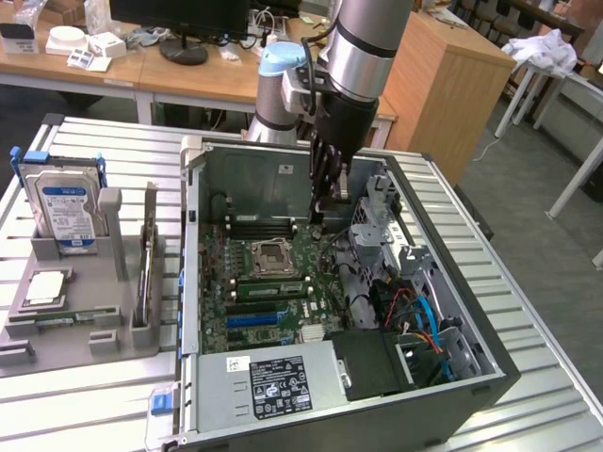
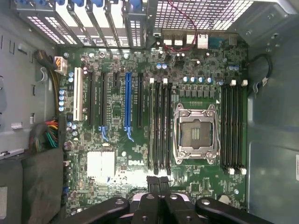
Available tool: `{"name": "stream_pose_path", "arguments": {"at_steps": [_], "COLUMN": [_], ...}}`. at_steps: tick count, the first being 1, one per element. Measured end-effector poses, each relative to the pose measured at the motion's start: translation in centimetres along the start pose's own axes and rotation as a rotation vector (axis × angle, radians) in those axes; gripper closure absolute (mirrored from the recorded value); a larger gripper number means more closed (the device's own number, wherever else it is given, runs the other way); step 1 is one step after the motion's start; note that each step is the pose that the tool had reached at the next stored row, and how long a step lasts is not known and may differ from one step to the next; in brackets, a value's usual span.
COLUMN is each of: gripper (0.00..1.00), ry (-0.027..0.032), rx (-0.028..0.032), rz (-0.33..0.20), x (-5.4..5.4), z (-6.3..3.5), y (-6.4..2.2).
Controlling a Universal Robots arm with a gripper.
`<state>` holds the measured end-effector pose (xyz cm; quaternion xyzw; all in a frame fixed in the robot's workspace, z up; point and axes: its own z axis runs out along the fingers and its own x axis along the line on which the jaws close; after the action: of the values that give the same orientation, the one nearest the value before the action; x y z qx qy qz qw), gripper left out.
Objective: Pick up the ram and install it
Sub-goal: 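Press down the ram until it locks into place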
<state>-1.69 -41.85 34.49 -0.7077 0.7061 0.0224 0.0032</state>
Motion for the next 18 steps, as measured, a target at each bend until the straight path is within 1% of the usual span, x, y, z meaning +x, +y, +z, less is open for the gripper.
{"name": "stream_pose_path", "arguments": {"at_steps": [2,4,18], "gripper": [0.89,0.89,0.89], "ry": [-0.0001,0.0000,-0.0001], "rx": [0.0001,0.0000,0.0000], "rz": [0.000,0.000,0.000], "x": [0.0,0.0,0.1], "z": [0.02,0.25,2.79], "y": [0.00,-0.01,-0.08]}}
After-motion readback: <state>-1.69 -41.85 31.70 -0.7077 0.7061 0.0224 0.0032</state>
